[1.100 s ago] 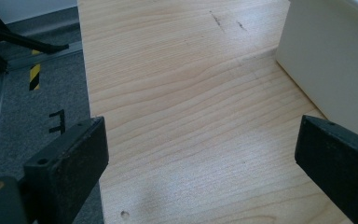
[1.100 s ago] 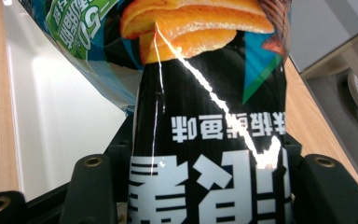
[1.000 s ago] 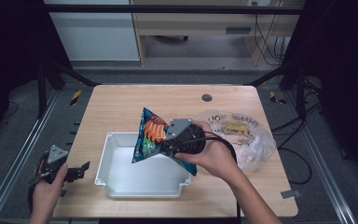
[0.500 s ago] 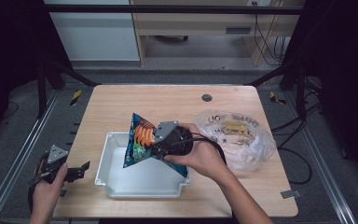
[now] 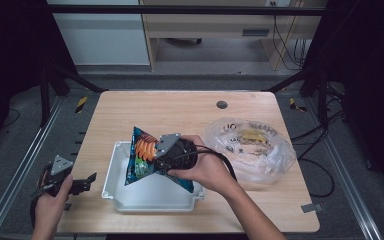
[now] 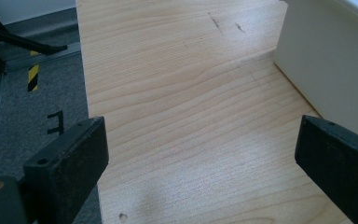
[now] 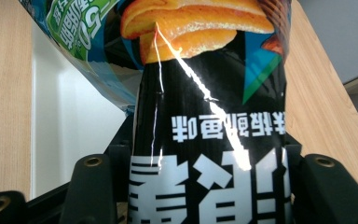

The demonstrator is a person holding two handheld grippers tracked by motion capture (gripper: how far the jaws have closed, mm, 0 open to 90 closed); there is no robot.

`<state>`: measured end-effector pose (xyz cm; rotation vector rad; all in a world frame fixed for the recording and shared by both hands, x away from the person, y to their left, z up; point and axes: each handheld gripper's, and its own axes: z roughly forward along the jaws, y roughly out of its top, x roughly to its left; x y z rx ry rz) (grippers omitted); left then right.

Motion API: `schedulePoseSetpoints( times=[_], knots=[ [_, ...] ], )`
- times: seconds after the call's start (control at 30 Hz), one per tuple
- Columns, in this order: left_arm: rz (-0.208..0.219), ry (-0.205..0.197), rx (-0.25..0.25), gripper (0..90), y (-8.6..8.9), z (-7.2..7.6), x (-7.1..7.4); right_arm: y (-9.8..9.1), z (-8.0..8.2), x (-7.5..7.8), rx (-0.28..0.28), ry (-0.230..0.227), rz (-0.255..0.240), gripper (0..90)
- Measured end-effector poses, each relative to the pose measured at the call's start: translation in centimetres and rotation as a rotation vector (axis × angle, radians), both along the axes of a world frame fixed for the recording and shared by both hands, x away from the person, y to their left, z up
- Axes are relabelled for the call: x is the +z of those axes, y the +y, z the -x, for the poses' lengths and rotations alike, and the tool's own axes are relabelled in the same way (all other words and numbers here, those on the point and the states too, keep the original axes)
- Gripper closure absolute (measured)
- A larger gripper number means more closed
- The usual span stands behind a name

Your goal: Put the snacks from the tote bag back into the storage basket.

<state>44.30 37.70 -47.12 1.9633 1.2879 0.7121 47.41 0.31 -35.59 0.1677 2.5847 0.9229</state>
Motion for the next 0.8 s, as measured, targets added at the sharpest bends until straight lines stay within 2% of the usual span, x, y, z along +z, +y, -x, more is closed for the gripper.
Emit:
schedulePoseSetpoints(
  times=[0.8],
  knots=[
    [0.002,-0.001,0.000,2.6,0.0,0.0,0.0,1.5,0.3,-1.0,0.033,0.017,0.017,44.0]
  ],
)
